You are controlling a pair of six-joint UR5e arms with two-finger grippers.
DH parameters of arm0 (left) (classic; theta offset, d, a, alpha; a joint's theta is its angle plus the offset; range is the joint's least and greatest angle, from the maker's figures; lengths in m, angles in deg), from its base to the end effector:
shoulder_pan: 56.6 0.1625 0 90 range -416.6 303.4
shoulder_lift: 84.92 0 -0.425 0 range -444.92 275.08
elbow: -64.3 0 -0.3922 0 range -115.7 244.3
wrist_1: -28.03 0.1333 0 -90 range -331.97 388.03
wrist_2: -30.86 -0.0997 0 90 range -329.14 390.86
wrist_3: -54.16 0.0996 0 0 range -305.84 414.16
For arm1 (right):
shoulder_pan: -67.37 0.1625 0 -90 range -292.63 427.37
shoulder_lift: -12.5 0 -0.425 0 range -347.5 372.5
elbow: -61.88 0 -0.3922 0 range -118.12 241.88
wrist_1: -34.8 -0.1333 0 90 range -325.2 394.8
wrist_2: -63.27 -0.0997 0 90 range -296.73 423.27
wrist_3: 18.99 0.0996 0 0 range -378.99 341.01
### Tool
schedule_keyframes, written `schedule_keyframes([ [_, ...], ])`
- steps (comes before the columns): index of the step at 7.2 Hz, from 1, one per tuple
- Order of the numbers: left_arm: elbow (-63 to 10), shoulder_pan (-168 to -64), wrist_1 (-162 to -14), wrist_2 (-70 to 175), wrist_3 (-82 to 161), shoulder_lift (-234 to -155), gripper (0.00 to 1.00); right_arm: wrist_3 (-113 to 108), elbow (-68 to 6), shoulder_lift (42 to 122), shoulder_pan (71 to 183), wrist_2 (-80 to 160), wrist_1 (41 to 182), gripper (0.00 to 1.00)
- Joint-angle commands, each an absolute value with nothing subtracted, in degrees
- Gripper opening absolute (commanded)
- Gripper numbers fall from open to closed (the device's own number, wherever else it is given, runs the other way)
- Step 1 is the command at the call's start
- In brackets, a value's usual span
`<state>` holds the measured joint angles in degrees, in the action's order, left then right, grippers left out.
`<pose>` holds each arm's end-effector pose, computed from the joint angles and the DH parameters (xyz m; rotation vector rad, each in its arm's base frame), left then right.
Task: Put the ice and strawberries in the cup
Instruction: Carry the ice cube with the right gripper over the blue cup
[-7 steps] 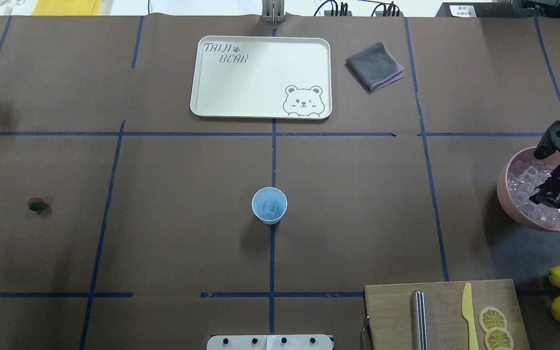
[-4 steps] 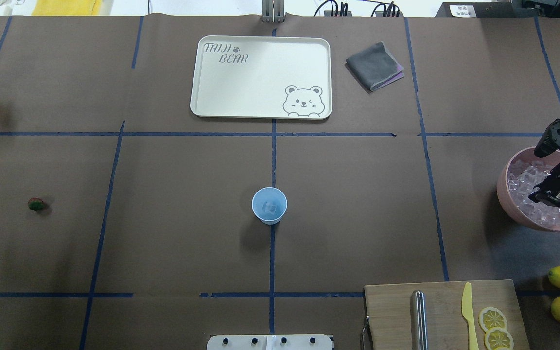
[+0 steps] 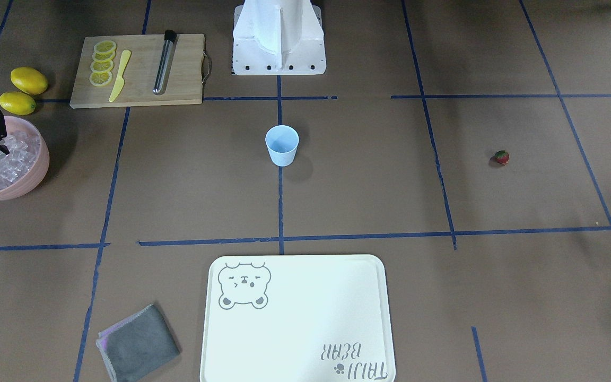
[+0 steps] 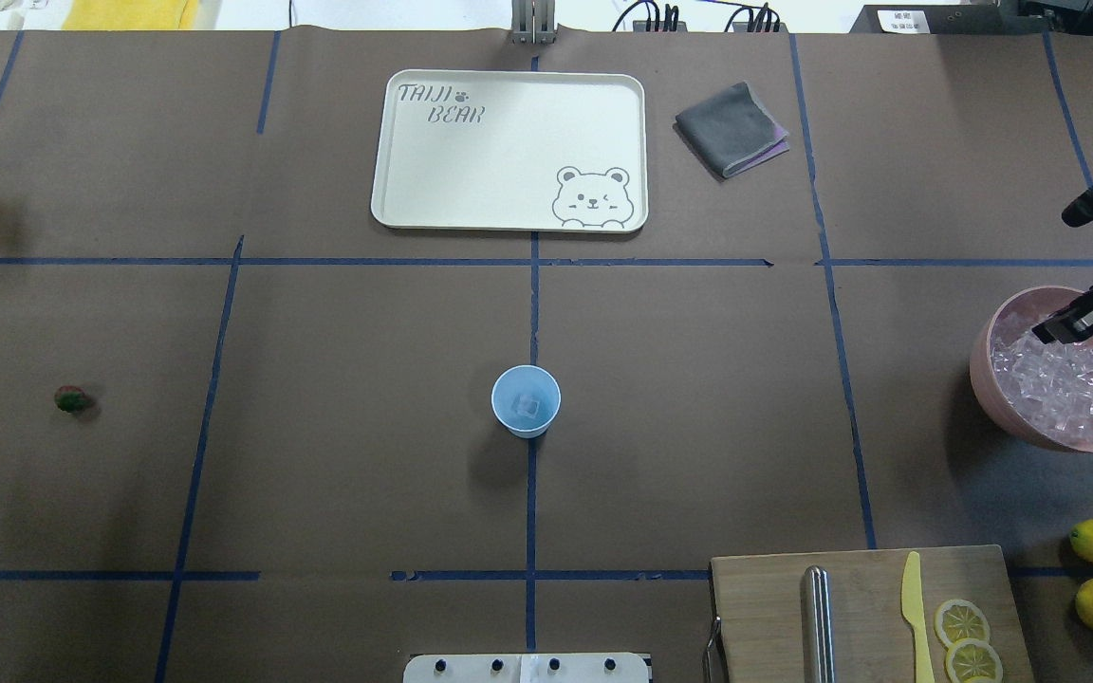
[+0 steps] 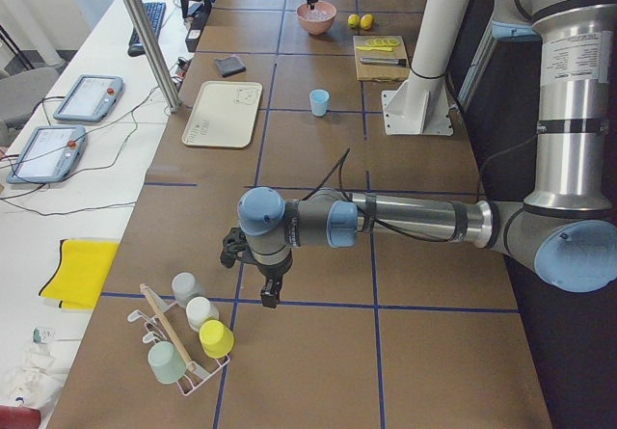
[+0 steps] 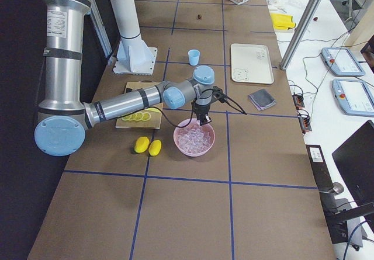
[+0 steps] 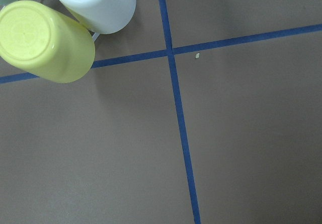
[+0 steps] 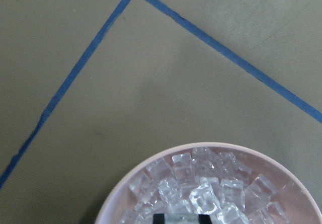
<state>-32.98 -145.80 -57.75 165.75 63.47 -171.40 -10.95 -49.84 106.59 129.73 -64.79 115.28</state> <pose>-0.0565 -0.4652 0.6323 0.0506 0.7828 0.1642 -0.1534 -0.4479 0.4919 0.2368 -0.7671 -0.4810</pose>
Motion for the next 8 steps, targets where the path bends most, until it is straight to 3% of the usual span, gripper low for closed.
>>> schedule_keyframes([
  [1,-33.0,-145.7,-57.8,165.8,63.5,-171.4,1.0,9.9,-52.4,101.5,129.9,-64.9,116.2,0.03],
  [3,-33.1,-145.8,-57.8,165.8,63.5,-171.4,1.0,21.0,-52.9,96.9,127.1,-64.4,116.3,0.06],
  [4,-33.1,-145.7,-57.8,165.7,63.5,-171.5,1.0,24.8,-52.8,93.6,123.9,-64.1,117.3,0.12],
  [8,-33.1,-145.7,-57.8,165.7,63.5,-171.5,1.0,40.0,-53.8,74.7,105.8,-49.7,133.1,0.08],
])
